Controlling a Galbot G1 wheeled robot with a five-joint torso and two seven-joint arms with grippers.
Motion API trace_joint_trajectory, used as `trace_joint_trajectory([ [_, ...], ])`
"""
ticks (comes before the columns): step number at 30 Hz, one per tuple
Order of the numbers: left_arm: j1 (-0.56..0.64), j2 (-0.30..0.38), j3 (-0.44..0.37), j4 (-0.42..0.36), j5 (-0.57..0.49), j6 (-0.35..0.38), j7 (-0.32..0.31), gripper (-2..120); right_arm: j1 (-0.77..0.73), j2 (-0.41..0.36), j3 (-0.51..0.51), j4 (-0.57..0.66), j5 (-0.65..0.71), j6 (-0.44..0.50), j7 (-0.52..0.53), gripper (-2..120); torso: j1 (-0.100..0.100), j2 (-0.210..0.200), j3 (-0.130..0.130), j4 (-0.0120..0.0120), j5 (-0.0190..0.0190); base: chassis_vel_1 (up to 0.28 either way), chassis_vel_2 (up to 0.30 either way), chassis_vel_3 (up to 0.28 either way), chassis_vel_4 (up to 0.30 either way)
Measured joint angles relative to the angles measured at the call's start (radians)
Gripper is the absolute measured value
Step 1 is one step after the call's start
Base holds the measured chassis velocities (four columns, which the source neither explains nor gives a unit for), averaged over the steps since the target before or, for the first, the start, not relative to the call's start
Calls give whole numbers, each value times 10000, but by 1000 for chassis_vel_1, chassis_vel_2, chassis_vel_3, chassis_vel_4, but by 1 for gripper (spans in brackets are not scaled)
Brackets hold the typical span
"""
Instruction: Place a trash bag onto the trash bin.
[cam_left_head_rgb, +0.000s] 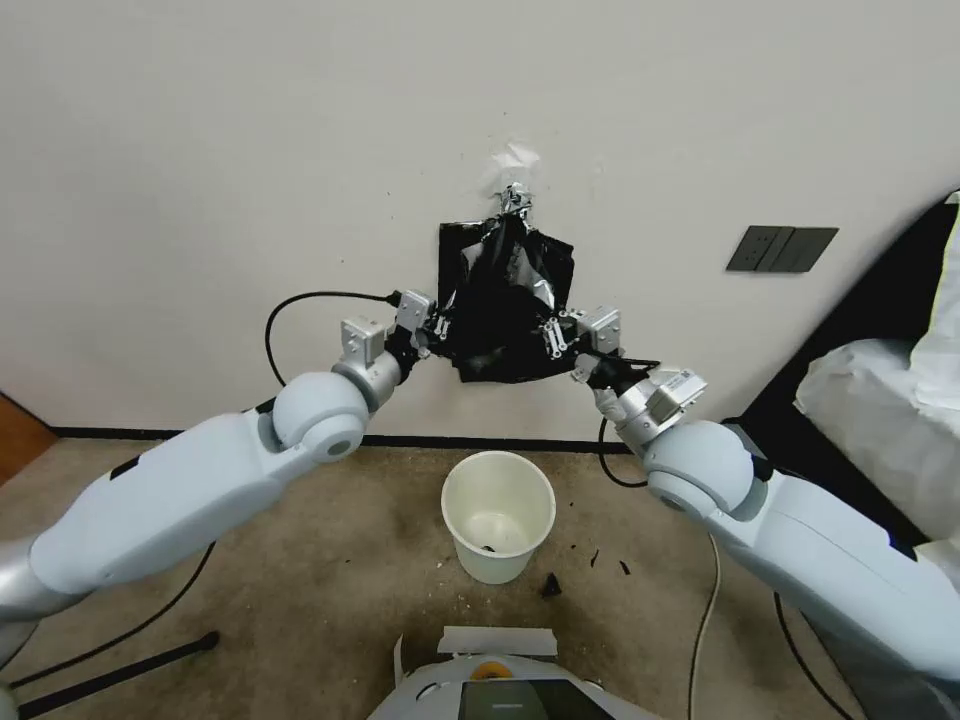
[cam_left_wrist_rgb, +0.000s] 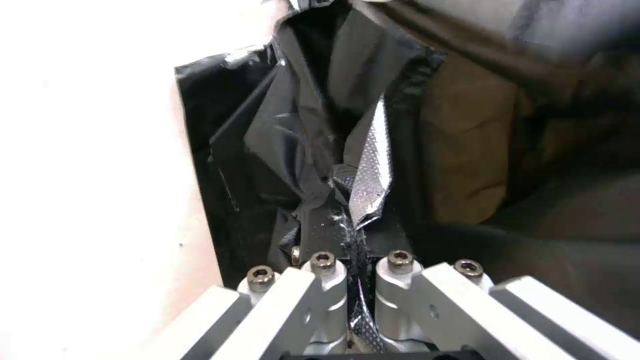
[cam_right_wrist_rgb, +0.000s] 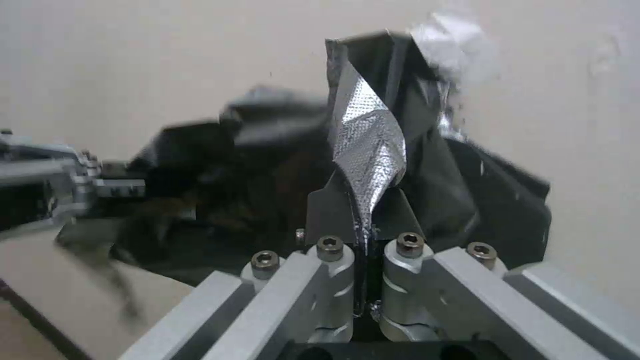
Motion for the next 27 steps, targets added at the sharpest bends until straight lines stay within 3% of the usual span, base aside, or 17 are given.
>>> trace_joint_trajectory([
  [9,1738,451,-1314,-842,80,-35,1,0,-1559,306,490,556,-59,-28,97,0,0,1,0,3,-1,0,0,0,0],
  [27,2064,484,-1077,-1758,90,-11,-230,0,-3385,396,1191,1477,-356,-92,272,0,0,1,1,1,0,0,0,0,0],
])
